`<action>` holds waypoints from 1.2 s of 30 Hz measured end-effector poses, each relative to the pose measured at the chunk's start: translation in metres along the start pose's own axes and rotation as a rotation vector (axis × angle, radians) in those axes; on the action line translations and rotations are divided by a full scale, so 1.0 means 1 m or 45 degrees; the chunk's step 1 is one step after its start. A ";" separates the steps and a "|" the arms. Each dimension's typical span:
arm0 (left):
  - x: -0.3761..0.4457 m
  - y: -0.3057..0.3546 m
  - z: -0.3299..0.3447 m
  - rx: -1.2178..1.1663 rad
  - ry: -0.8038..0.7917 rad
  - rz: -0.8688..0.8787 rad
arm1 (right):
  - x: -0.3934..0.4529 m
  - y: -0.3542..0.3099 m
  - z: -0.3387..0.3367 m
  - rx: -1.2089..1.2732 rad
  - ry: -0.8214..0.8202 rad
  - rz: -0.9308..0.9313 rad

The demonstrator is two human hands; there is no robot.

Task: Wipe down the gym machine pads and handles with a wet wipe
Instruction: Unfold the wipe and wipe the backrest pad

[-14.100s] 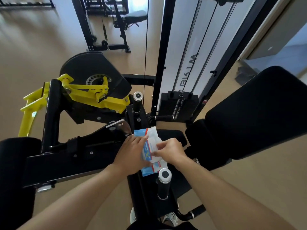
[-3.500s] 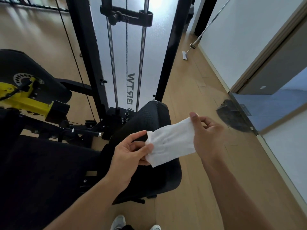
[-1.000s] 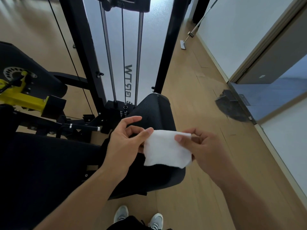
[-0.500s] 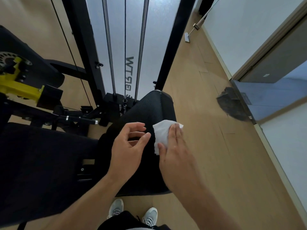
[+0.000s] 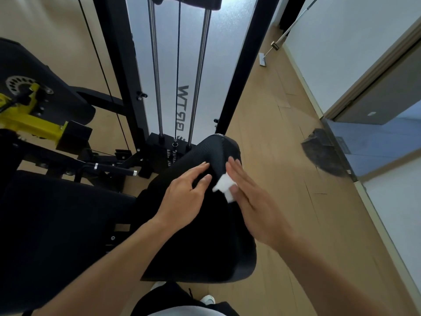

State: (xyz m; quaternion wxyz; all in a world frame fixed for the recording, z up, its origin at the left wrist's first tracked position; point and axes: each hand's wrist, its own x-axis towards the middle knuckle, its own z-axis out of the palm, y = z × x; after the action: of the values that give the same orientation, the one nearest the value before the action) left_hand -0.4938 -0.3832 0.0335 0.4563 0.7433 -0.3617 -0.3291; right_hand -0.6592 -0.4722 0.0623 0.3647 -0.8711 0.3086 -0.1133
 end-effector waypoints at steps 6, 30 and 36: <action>-0.006 0.011 0.003 -0.174 0.085 0.013 | -0.041 -0.016 0.012 -0.145 -0.112 -0.018; -0.071 0.059 -0.006 -0.458 0.060 0.057 | -0.054 -0.055 -0.012 1.097 0.387 0.376; -0.081 0.055 -0.007 -0.319 0.165 0.065 | -0.062 -0.053 -0.001 0.911 0.454 0.425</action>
State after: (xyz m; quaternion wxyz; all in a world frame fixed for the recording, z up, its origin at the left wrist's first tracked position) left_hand -0.5431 -0.3298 0.0995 0.5763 0.6908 -0.3063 -0.3112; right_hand -0.6842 -0.4057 0.1025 0.5980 -0.5948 0.4447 -0.3015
